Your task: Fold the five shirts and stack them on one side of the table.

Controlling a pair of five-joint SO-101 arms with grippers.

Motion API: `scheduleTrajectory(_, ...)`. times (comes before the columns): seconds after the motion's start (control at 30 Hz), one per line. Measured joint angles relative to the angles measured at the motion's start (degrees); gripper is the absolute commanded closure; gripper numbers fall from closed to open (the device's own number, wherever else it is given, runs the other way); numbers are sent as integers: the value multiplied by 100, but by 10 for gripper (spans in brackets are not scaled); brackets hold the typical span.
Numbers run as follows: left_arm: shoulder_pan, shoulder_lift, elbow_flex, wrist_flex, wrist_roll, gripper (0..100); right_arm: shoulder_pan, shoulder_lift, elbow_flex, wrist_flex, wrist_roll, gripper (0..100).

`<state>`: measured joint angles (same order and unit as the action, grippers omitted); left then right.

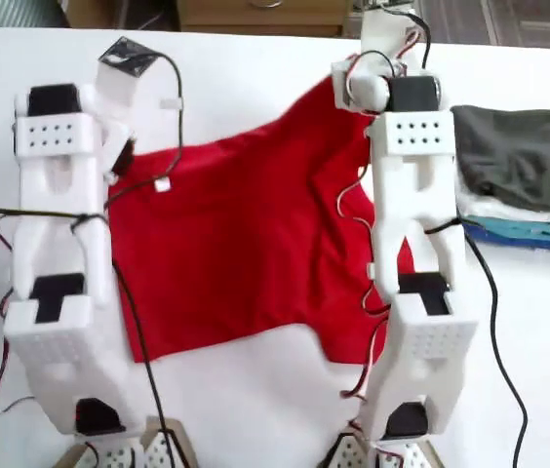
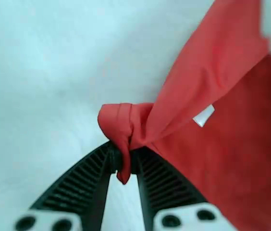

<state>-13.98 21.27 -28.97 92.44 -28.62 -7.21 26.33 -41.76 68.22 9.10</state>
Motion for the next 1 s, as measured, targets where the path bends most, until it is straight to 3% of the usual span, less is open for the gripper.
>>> scheduleTrajectory(0.17, 0, 18, -448, 738, -176, 974, 431, -158, 0, 431, 0, 978)
scheduleTrajectory(0.33, 35, -9, -105, 888, -360, 974, 800, -536, 0, 1152, 35, 978)
scheduleTrajectory(0.7, 132, -1829, 2743, 879, -835, 974, 853, -958, 53, 3068, 862, 978)
scheduleTrajectory(1.0, 132, -2760, 5029, 141, -844, 974, 976, -1512, 1749, 3165, 1231, 978)
